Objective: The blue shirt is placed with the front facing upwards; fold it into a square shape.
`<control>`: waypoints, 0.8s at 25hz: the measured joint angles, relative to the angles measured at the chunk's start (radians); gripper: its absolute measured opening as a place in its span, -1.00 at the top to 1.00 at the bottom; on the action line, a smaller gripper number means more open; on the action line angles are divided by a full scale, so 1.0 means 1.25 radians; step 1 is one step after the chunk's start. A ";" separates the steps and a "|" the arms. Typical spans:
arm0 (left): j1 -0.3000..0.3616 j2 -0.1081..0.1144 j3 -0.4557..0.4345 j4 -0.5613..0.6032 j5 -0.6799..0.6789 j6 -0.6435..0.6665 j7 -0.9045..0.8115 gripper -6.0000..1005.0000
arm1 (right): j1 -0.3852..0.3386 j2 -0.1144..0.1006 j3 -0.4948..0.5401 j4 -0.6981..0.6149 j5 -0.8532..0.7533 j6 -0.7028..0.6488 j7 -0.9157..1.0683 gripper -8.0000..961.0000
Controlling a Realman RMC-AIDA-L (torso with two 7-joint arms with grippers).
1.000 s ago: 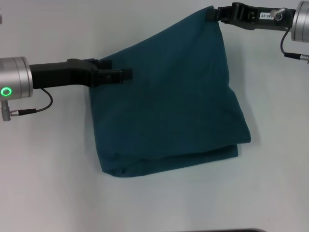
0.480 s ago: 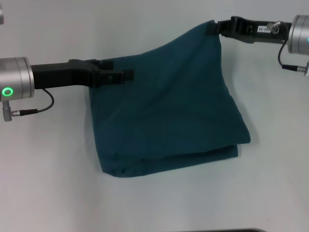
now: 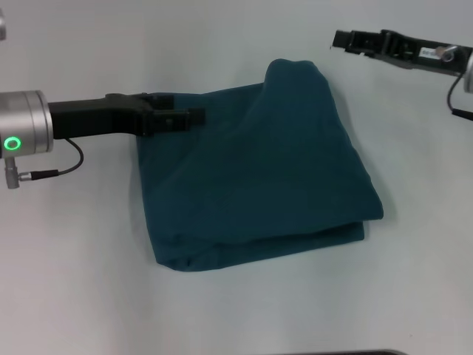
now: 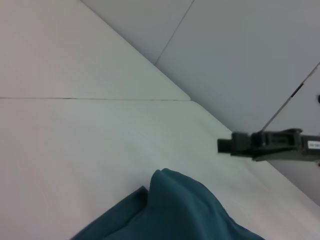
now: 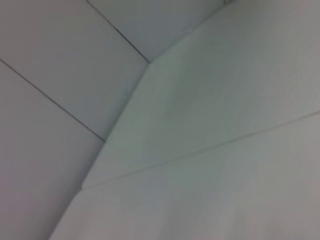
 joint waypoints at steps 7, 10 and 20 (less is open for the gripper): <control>0.004 -0.013 0.005 0.002 0.007 -0.007 0.007 -0.80 | -0.014 -0.012 -0.007 0.019 0.015 0.104 -0.019 0.14; 0.008 -0.015 0.005 0.012 0.007 -0.028 0.011 -0.80 | -0.014 -0.011 -0.019 0.019 0.011 0.136 -0.041 -0.17; 0.001 -0.013 0.027 0.039 0.008 -0.112 0.015 -0.80 | -0.014 -0.013 -0.114 0.011 0.008 0.175 -0.043 -0.64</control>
